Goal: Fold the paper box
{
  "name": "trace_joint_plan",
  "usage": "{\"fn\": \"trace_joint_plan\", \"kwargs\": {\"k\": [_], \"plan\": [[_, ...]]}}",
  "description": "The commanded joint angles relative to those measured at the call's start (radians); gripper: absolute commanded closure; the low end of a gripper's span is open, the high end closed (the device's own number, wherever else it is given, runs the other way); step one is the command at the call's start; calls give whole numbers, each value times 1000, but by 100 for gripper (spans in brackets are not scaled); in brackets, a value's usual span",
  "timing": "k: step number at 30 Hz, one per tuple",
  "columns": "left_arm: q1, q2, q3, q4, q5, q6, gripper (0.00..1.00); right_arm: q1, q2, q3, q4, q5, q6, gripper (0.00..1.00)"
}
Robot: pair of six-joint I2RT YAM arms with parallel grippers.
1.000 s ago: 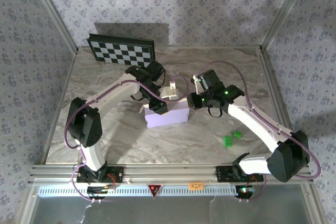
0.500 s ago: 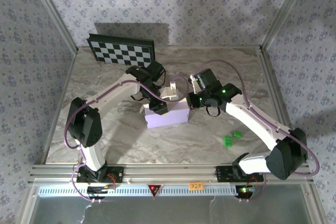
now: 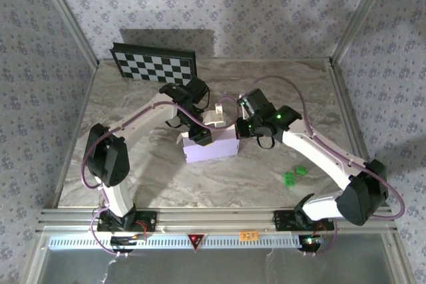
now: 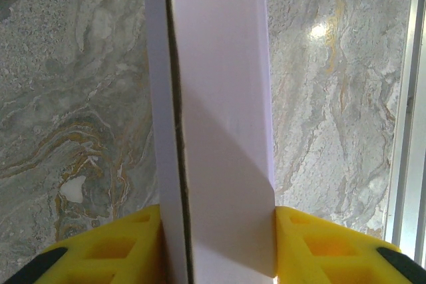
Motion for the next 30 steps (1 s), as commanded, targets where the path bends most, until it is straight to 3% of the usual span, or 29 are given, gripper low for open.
{"fn": "trace_joint_plan", "kwargs": {"k": [1,19,30], "plan": [[-13,20,20,-30,1,6,61,30,9,24,14,-12,47,98],[-13,12,13,-3,-65,-1,61,80,-66,-137,102,122,-36,99],[-14,0,13,69,-122,-32,59,92,-90,-197,180,112,-18,99]]}}
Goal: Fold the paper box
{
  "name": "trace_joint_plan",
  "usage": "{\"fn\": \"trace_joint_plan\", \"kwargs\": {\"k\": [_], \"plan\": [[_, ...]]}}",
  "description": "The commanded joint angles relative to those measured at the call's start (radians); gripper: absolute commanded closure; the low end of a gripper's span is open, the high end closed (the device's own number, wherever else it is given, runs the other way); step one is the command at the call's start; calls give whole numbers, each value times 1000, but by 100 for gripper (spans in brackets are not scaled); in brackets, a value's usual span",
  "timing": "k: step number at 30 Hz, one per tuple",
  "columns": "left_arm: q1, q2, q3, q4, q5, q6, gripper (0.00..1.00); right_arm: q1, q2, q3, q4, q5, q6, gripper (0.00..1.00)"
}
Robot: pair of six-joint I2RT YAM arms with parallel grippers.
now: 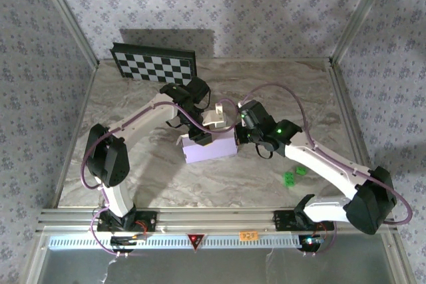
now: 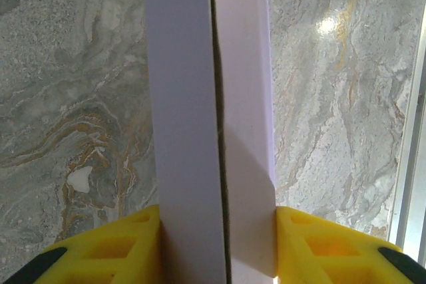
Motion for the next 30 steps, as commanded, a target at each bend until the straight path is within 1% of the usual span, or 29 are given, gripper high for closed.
{"fn": "trace_joint_plan", "kwargs": {"k": [1,4,7,11,17,22,27,30], "plan": [[-6,-1,6,78,-84,-11,58,24,3,-33,-6,-7,21,99],[-6,-17,-5,112,-103,-24,55,28,6,-38,6,11,57,99],[-6,-51,-12,132,-124,-50,49,29,10,-42,16,19,86,99],[-5,-131,-34,174,-164,-129,46,29,10,-35,12,30,102,99],[1,-284,-115,242,-285,-323,44,26,12,-21,-5,29,103,99],[45,-422,-202,221,-361,-533,43,24,19,-14,-16,23,109,99],[100,-571,-333,198,-369,-717,42,20,29,-6,-26,15,117,98],[117,-644,-408,196,-373,-823,39,18,35,0,-26,10,116,98]]}}
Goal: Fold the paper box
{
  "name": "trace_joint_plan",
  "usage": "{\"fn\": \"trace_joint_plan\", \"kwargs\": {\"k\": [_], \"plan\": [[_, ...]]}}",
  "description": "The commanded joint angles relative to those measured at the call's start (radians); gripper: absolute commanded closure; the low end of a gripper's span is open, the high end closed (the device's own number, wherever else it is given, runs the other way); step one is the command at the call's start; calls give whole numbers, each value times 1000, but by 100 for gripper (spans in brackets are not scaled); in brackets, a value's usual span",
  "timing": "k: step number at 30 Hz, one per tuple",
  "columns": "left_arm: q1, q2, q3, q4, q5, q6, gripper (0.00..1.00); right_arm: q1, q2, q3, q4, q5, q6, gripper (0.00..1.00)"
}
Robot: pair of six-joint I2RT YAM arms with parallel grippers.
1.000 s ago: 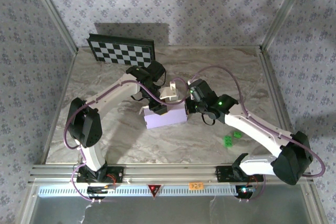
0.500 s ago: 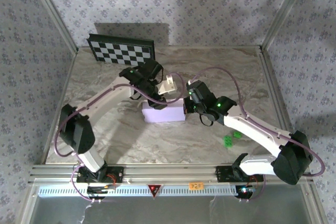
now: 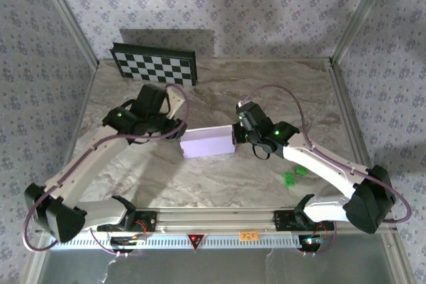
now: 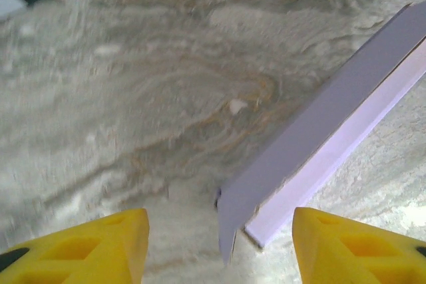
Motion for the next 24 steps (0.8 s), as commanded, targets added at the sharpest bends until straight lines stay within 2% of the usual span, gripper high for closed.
{"fn": "trace_joint_plan", "kwargs": {"k": [1,6,18,24], "plan": [[9,-71,-64,-17,-13,-190,38,0,27,16,-70,-19,24,98],[20,-95,-120,-16,37,-244,38,-2,35,27,-75,-20,18,98],[39,27,-111,6,76,-268,60,-2,27,32,-87,-17,12,98],[45,55,-90,9,132,-277,78,-2,25,38,-90,-16,9,98]]}}
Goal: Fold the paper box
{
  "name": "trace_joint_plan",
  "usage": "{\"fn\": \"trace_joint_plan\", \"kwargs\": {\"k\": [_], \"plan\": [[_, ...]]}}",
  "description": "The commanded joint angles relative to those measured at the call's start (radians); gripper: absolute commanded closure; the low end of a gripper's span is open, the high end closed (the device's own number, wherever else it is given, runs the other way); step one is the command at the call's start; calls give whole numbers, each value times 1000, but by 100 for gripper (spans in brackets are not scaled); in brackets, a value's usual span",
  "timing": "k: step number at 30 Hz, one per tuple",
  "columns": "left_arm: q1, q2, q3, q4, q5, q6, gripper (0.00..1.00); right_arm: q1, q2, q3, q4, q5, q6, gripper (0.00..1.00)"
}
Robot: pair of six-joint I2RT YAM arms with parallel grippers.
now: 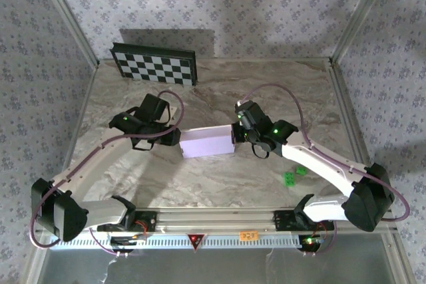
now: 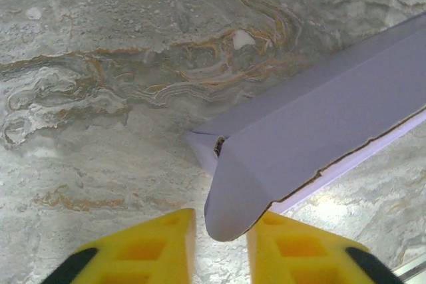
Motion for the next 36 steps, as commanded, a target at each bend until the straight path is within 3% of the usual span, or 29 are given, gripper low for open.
{"fn": "trace_joint_plan", "kwargs": {"k": [1,9,24,36], "plan": [[7,14,35,9,59,-16,82,-1,12,19,-74,-14,9,98],[10,34,82,3,106,-57,94,-2,19,27,-78,-18,4,98],[11,121,201,-84,217,-91,96,-3,62,52,-107,-31,12,98],[11,158,224,-61,256,-122,95,-3,74,56,-107,-34,14,98]]}}
